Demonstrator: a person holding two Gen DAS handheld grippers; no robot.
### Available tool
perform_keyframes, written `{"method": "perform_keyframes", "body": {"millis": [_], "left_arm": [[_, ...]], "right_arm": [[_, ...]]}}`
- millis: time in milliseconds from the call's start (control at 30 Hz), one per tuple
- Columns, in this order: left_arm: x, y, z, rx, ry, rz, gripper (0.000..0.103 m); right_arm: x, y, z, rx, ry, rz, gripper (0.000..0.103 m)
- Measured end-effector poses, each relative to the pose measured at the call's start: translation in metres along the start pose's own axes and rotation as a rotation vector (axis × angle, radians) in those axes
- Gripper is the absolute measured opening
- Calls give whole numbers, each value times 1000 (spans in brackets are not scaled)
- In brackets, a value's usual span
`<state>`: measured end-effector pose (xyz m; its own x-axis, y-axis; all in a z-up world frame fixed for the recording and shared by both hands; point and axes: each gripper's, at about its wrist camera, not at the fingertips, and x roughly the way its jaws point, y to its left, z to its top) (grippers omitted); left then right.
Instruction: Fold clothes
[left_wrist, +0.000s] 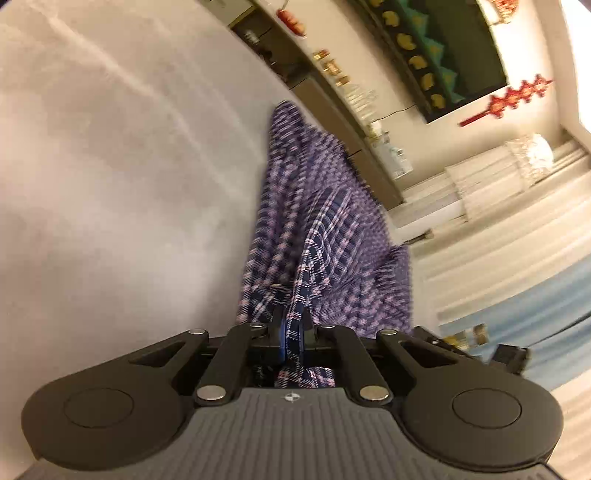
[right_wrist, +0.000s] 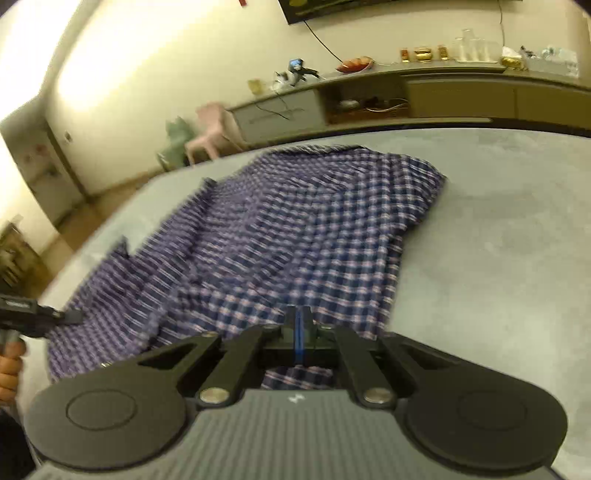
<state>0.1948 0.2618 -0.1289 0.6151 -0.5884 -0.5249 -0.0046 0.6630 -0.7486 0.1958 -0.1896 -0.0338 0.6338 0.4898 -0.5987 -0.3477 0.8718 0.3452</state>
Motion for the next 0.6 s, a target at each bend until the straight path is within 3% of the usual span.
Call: {"method": "perform_keyframes", "body": {"millis": [100, 233, 300, 400, 500, 600], "left_arm": [[-3, -11, -2, 48, -18, 38, 8], [-27, -40, -8, 170, -112, 127, 13], [-44, -52, -9, 210, -173, 160, 25], [-60, -82, -16, 355, -293, 175, 26], [-41, -102, -24, 476, -241, 98, 30], [4, -89, -19, 471, -129, 227, 30]], "right_arm": [[1, 0, -1, -4, -9, -54, 15], [-25, 15, -9, 1, -65, -9, 38], [-34, 26, -15, -16, -68, 18, 38], [-50, 49, -27, -83, -74, 58, 42], [-57, 69, -42, -148, -44, 93, 42], [-49, 78, -50, -202, 20, 38, 41]]}}
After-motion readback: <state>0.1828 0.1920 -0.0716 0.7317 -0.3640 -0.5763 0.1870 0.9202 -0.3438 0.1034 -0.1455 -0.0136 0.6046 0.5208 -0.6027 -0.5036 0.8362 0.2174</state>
